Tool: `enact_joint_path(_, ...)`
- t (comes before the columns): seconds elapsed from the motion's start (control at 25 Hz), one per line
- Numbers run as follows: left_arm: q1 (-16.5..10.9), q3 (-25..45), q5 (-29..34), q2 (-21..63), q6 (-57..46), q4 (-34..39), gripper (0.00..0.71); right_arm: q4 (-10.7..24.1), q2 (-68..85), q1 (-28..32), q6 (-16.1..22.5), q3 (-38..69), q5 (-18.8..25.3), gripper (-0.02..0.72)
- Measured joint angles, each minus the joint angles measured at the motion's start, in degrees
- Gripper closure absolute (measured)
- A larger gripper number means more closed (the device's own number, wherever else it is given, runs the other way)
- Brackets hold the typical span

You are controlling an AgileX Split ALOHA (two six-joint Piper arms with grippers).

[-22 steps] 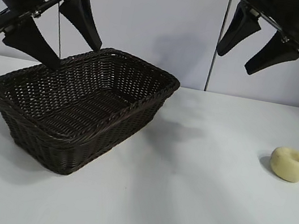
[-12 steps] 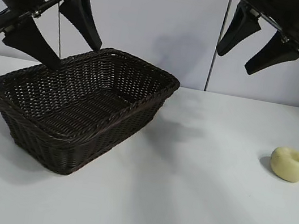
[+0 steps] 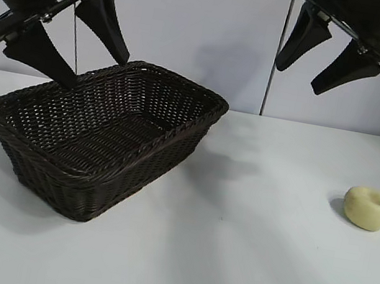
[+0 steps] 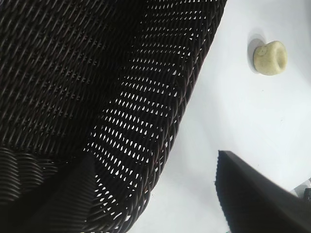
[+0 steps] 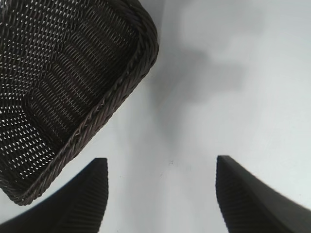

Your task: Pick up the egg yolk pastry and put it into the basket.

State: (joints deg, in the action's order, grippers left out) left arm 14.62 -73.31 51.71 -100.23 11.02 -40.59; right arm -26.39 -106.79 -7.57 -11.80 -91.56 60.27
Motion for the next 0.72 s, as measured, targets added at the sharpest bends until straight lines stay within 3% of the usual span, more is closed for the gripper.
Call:
enact_joint_path(0.48,0.00,0.00,-1.08,0.00,0.00,0.00,0.203,0.00,0.00,0.00,0.00,0.00,0.00,0.239)
enact_joint_path(0.72,0.00,-0.37,2.31,0.35,-4.16,0.63,0.203,0.25,0.00,0.00,0.00,0.00,0.00,0.239)
